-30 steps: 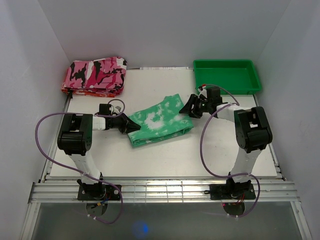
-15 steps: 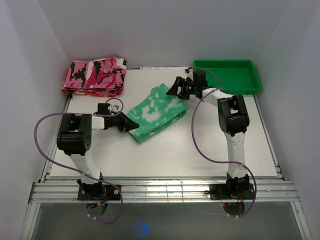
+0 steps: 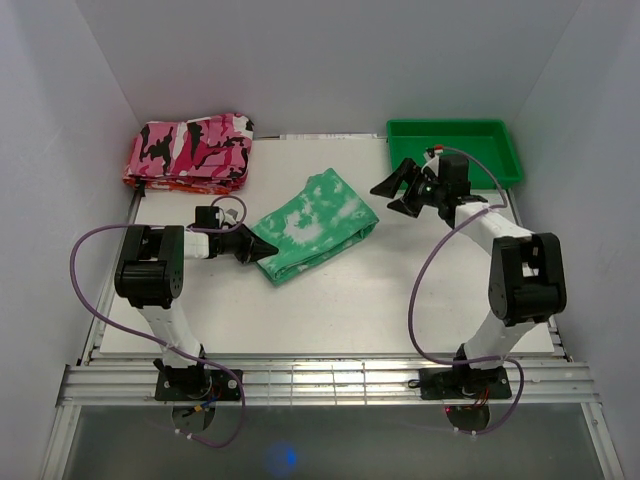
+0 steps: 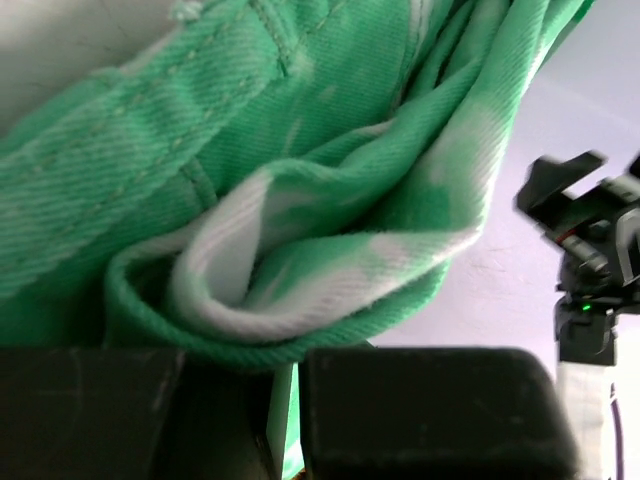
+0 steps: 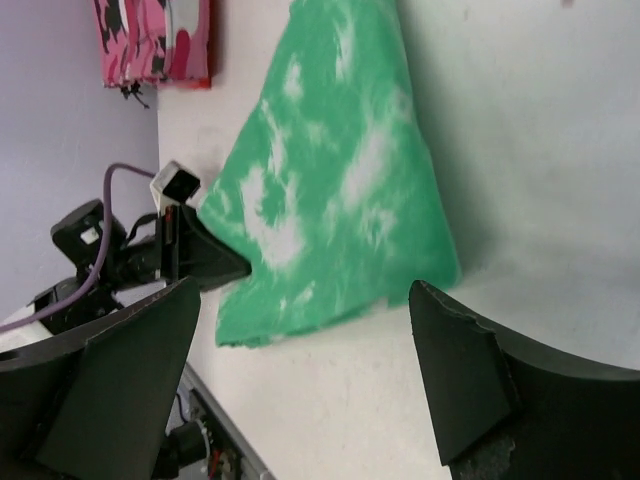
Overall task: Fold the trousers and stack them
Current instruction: Fold the trousers
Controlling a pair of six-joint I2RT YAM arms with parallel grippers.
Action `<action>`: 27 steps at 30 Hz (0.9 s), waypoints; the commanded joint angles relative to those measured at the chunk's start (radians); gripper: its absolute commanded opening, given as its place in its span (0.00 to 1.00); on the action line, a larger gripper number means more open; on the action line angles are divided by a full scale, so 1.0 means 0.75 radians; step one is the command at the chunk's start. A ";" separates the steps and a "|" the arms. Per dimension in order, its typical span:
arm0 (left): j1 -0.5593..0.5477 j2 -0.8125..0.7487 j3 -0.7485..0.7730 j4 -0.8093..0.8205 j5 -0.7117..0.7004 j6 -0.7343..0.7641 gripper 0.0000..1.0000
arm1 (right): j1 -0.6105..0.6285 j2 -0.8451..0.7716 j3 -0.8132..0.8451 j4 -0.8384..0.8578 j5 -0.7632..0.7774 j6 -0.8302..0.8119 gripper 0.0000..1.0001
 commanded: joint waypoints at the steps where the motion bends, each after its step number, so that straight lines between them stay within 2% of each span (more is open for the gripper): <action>1: 0.005 -0.017 -0.055 -0.031 -0.061 0.023 0.19 | 0.035 -0.091 -0.191 0.030 -0.056 0.158 0.90; 4: 0.003 -0.019 -0.073 -0.031 -0.055 0.033 0.20 | 0.068 -0.140 -0.314 0.032 0.001 0.377 0.90; 9: 0.003 -0.017 -0.077 -0.033 -0.049 0.050 0.20 | 0.152 -0.081 -0.377 0.293 0.024 0.628 0.90; 16: 0.001 0.003 -0.065 -0.064 -0.061 0.082 0.20 | 0.188 0.072 -0.396 0.590 0.077 0.790 0.90; 23: 0.001 0.003 -0.081 -0.064 -0.066 0.093 0.20 | 0.285 0.154 -0.414 0.742 0.249 0.956 0.90; 27: 0.001 -0.023 -0.106 -0.076 -0.078 0.111 0.19 | 0.285 0.181 -0.367 0.732 0.310 0.985 0.90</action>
